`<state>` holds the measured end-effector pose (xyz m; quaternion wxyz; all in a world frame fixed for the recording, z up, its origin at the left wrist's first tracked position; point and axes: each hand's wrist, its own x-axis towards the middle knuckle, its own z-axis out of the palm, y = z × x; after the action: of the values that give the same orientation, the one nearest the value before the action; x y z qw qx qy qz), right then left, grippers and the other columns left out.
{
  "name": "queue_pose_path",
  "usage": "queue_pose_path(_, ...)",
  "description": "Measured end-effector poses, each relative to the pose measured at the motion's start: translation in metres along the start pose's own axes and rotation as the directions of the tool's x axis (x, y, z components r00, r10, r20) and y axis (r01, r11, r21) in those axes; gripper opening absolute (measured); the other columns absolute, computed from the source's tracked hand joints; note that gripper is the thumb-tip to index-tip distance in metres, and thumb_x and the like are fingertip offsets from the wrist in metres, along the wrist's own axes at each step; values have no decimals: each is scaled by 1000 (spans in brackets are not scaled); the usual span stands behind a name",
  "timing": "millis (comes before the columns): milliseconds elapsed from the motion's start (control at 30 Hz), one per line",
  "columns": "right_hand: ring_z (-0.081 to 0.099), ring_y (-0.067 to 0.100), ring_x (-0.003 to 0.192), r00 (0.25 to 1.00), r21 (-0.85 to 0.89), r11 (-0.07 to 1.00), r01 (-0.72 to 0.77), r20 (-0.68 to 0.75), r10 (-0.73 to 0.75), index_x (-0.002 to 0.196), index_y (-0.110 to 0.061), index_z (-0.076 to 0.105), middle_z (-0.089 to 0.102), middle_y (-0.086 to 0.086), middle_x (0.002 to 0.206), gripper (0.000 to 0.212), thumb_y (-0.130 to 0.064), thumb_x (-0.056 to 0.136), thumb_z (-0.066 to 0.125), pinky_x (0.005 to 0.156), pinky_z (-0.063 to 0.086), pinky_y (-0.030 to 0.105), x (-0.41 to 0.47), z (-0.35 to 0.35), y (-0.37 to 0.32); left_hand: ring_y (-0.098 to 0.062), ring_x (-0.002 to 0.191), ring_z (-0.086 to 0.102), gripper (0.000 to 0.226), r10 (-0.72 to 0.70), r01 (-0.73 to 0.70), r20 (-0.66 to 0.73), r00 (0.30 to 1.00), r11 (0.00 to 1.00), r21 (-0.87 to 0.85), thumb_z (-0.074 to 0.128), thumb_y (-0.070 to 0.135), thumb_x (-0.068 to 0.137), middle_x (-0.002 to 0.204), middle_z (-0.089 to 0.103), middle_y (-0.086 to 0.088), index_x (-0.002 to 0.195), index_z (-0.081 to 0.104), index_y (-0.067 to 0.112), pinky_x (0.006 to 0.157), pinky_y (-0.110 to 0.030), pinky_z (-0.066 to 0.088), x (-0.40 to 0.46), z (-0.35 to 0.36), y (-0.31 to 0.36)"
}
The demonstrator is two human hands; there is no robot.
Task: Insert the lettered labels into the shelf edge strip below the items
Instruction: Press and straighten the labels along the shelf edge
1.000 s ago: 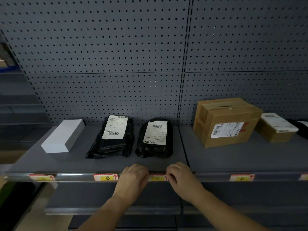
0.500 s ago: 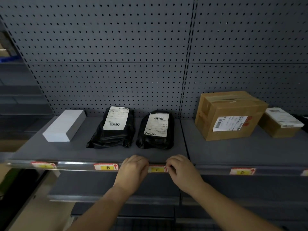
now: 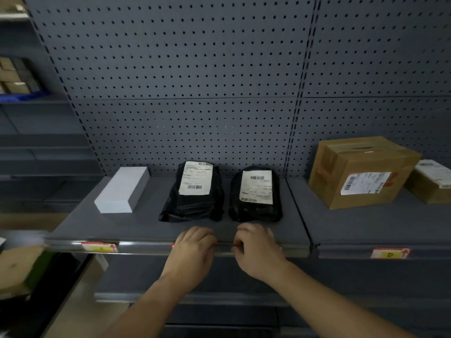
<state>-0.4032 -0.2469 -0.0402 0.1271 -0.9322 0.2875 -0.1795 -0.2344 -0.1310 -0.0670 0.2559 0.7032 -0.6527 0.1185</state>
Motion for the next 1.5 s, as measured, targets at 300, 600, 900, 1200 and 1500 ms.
queue_pose_path(300, 50, 12, 108, 995, -17, 999, -38, -89, 36, 94, -23, 63, 59, -10, 113, 16, -35, 93, 53, 94, 35, 30, 12, 44, -60, -14, 88, 56, 13, 5, -5, 2, 1000, 999, 46, 54, 31, 86, 99, 61, 11, 93, 65, 27, 74, -29, 45, -34, -25, -86)
queue_pose_path(600, 56, 11, 96, 989, -30, 998, -62, -134, 57, 87, -26, 63, 64, -12, 98, 5, -29, 90, 60, 86, 42, 30, 10, 49, -69, -13, 84, 54, 5, 17, -14, 59, 998, 999, -53, 64, 24, 89, 90, 56, 10, 88, 59, 27, 74, -30, 46, -30, -21, -94)
queue_pose_path(900, 56, 14, 102, 997, -13, 1000, -27, -79, 26, 83, -23, 66, 67, -8, 104, 8, -19, 90, 63, 89, 34, 23, 15, 48, -64, -10, 80, 55, 5, 31, -30, 71, 997, 999, -16, 61, 26, 88, 86, 57, 12, 84, 59, 29, 71, -26, 47, -26, -25, -95)
queue_pose_path(1200, 54, 15, 99, 998, -27, 1000, -2, -68, 0, 85, -22, 66, 66, -9, 103, 12, -23, 92, 56, 91, 41, 32, 20, 50, -62, -10, 78, 57, 9, 31, -31, 74, 997, 1000, 3, 68, 25, 85, 83, 58, 12, 83, 59, 28, 68, -27, 48, -25, -22, -97)
queue_pose_path(1500, 54, 14, 99, 999, -25, 999, 26, -44, -27, 87, -23, 67, 67, -10, 102, 12, -25, 93, 57, 91, 42, 33, 23, 47, -56, -9, 77, 55, 14, 30, -30, 50, 998, 1000, -6, 50, 33, 87, 82, 59, 13, 81, 61, 28, 69, -26, 48, -23, -22, -97)
